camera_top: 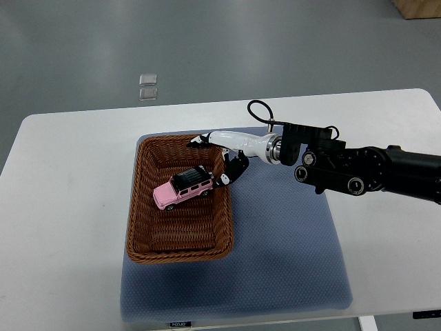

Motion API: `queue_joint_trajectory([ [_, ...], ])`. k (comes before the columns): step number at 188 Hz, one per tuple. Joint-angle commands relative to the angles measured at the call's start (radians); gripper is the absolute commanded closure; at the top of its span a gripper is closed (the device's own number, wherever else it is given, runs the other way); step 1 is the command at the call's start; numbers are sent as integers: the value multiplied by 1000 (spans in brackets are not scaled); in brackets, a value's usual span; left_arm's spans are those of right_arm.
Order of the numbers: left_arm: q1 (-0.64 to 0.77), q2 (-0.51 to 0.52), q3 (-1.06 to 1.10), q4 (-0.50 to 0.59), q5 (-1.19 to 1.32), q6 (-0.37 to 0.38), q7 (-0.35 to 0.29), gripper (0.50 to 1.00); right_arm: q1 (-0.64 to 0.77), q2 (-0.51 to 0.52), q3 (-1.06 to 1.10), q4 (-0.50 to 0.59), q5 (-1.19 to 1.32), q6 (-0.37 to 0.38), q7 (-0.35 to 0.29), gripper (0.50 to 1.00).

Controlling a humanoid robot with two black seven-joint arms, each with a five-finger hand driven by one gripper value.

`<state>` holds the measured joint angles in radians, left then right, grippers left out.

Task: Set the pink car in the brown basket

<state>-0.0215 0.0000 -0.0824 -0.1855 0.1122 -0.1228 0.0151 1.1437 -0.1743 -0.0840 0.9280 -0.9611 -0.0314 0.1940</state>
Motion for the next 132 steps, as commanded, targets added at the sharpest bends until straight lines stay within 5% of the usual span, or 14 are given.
queue_joint_trajectory([
  [1,0,0,1,0,0,0,0,500,2,-17,15,2,21,-2,1,605],
  [54,0,0,1,-2,0,0,0,500,-35,-116,282,8,163,8,2,605],
  [132,0,0,1,-2,1,0,0,500,-332,-137,843,9,324,8,2,591],
])
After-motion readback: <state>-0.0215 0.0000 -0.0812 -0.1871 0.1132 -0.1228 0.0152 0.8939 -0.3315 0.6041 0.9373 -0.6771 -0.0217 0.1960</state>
